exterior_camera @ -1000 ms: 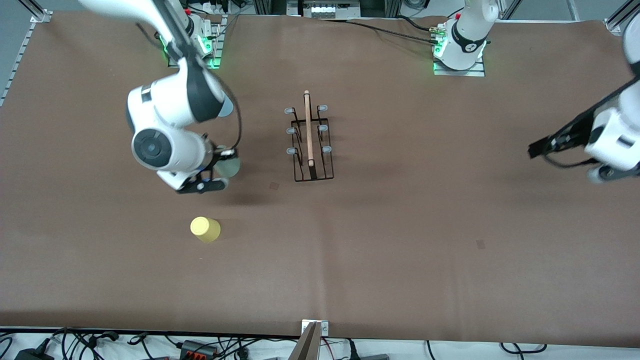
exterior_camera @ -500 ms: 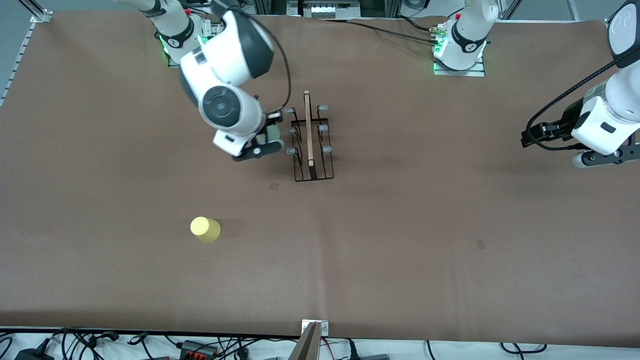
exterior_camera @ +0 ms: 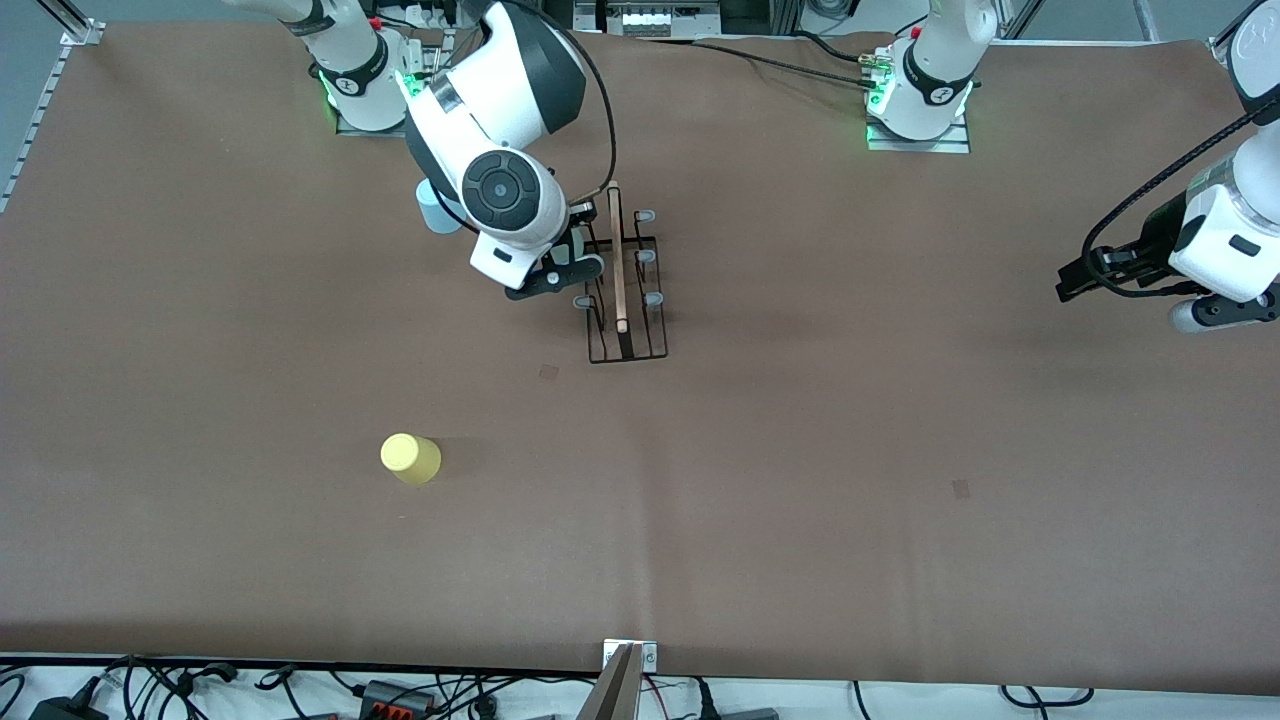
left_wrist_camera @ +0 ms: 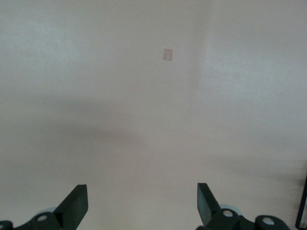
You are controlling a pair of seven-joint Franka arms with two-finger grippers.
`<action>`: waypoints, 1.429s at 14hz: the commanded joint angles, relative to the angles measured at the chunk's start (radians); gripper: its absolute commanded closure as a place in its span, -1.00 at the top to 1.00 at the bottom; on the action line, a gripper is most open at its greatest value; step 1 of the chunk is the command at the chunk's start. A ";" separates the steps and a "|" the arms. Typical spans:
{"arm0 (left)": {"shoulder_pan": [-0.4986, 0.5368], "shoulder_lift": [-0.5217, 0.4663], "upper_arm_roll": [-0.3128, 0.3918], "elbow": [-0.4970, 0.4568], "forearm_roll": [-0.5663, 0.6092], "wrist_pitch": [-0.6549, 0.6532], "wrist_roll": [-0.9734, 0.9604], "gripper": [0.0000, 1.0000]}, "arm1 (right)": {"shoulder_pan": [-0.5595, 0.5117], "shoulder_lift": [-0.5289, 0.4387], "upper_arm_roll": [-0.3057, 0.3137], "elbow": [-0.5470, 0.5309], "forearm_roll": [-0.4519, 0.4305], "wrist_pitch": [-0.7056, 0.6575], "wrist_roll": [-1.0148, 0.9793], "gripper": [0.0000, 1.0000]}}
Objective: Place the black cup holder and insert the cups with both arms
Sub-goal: 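Lift the teal cup with the right gripper onto a rack peg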
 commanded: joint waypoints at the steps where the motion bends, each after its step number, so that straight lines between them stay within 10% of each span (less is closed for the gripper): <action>1: 0.008 -0.024 0.003 -0.026 -0.012 0.016 0.008 1.00 | 0.016 -0.006 0.005 -0.001 0.023 -0.018 0.020 -0.41; 16: 0.024 -0.018 0.003 -0.023 -0.014 0.013 0.013 1.00 | 0.063 0.064 0.003 -0.035 0.023 0.051 0.029 -0.34; 17: 0.024 -0.018 0.003 -0.023 -0.014 0.013 0.014 1.00 | 0.058 0.075 0.003 -0.035 0.023 0.053 0.031 0.11; 18: 0.024 -0.018 0.003 -0.023 -0.014 0.013 0.014 1.00 | 0.053 0.075 0.003 -0.033 0.024 0.056 0.043 0.99; 20: 0.024 -0.018 0.003 -0.023 -0.014 0.011 0.014 1.00 | 0.044 0.061 -0.003 -0.021 0.056 0.043 0.180 1.00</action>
